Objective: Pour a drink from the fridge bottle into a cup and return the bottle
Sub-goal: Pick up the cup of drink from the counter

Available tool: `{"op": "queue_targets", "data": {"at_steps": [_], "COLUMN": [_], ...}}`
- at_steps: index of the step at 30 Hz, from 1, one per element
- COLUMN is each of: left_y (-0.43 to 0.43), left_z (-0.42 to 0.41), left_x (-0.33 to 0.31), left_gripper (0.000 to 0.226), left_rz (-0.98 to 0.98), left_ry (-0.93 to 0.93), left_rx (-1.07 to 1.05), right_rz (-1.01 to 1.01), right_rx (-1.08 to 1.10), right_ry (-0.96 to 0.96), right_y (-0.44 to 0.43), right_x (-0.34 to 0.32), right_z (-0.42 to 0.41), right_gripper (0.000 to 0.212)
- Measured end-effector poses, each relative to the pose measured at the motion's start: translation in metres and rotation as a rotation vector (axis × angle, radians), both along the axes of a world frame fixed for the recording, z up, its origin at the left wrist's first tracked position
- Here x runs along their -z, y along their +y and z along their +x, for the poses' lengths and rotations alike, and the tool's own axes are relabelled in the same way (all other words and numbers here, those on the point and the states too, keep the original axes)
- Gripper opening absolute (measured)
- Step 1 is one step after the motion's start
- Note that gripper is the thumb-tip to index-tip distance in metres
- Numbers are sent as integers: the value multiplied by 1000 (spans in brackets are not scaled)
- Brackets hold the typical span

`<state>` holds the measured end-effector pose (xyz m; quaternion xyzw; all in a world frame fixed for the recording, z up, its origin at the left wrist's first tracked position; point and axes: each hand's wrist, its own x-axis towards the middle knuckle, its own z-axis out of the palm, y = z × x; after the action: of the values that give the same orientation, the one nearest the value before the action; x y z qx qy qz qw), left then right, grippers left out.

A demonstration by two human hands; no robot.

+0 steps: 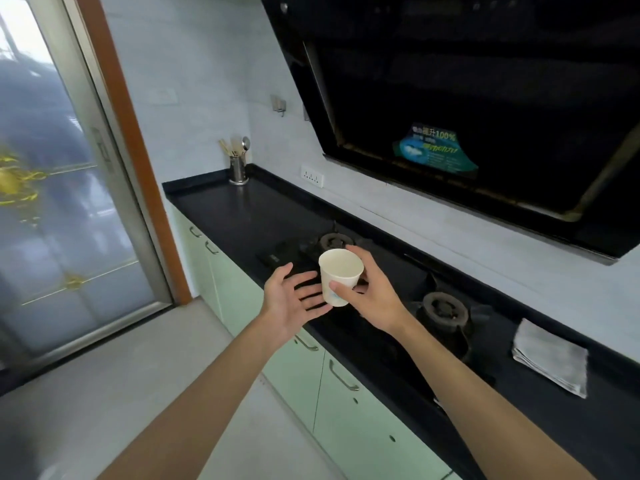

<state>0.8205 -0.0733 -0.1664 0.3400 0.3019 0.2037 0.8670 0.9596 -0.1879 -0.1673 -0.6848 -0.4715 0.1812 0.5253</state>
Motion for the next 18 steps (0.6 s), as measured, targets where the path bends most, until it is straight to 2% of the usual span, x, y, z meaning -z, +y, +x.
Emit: {"op": "queue_targets", "data": {"at_steps": [11,18], "left_y": [54,87], "left_z": [-56,-79], "left_x": [3,0], "left_gripper": [54,56], "left_rz": [6,24], "left_ry": [-13,2], "left_rx": [-136,-234], "right_rz": [-4,23], "right_rx": [-139,-246], "right_ry": [27,66], "right_y": [71,119], "right_x": [-1,-6], "right_z": [-44,-60], "right_gripper": [78,76]}}
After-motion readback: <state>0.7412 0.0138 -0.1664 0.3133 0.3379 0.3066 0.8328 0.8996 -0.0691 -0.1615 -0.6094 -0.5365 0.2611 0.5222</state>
